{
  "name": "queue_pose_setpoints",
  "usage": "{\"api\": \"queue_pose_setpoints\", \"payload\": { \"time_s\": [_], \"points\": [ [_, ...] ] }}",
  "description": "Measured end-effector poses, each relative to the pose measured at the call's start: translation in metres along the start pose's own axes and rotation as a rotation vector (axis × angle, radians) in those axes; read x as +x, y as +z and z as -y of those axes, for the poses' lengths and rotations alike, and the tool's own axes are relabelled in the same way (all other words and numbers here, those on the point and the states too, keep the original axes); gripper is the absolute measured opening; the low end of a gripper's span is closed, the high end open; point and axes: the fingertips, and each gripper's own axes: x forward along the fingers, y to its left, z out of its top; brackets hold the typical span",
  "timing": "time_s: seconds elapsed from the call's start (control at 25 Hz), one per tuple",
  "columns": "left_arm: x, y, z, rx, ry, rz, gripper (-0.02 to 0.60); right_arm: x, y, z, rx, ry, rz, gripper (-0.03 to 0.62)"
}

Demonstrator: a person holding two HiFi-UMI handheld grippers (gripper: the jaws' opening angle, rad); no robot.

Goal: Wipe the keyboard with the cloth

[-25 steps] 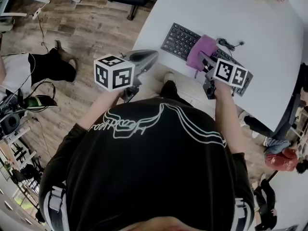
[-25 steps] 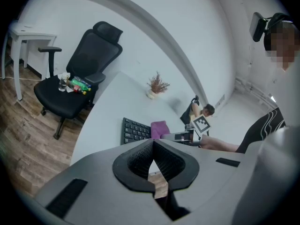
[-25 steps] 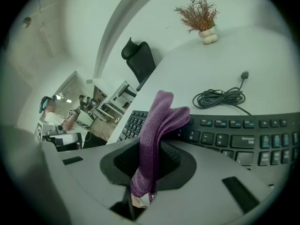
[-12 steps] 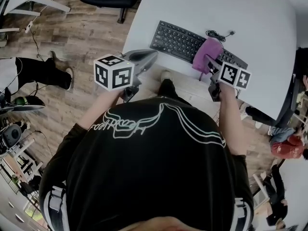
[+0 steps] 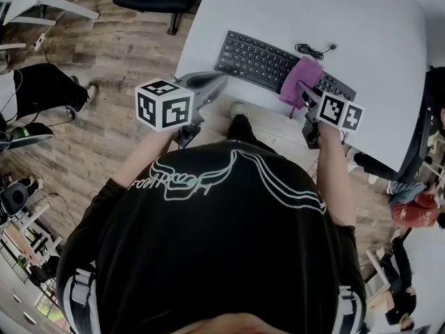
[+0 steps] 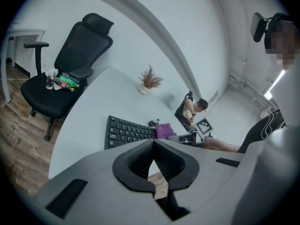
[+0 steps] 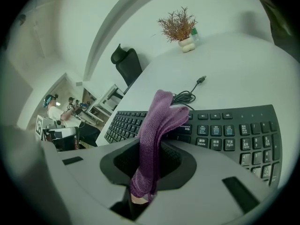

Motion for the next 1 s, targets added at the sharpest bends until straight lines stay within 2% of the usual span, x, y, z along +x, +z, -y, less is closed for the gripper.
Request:
{"api": "queue_pose_setpoints", "payload": {
  "time_s": [0.16, 0.48, 0.76, 1.0],
  "points": [
    [-0.002, -0.002, -0.002, -0.005, 0.009, 0.01, 0.008, -0.006, 0.009, -0.013, -0.016, 0.022, 0.029, 0.061],
    [-0.014, -0.004, 0.005, -0.015, 0.063, 0.049, 0.008, -0.01, 0.033, -0.062, -0.104, 0.145, 0.066, 0.061],
    [-0.059, -0.003, -0.028, -0.069, 0.145, 0.114, 0.008, 0.038, 0.038, -0.128, -0.181, 0.25, -0.003, 0.061],
    [-0.08, -0.009, -0.053, -0.122, 0.203, 0.157, 0.008, 0.086, 0.039, -0.161, -0.214, 0.312, -0.068, 0.061]
  ]
}}
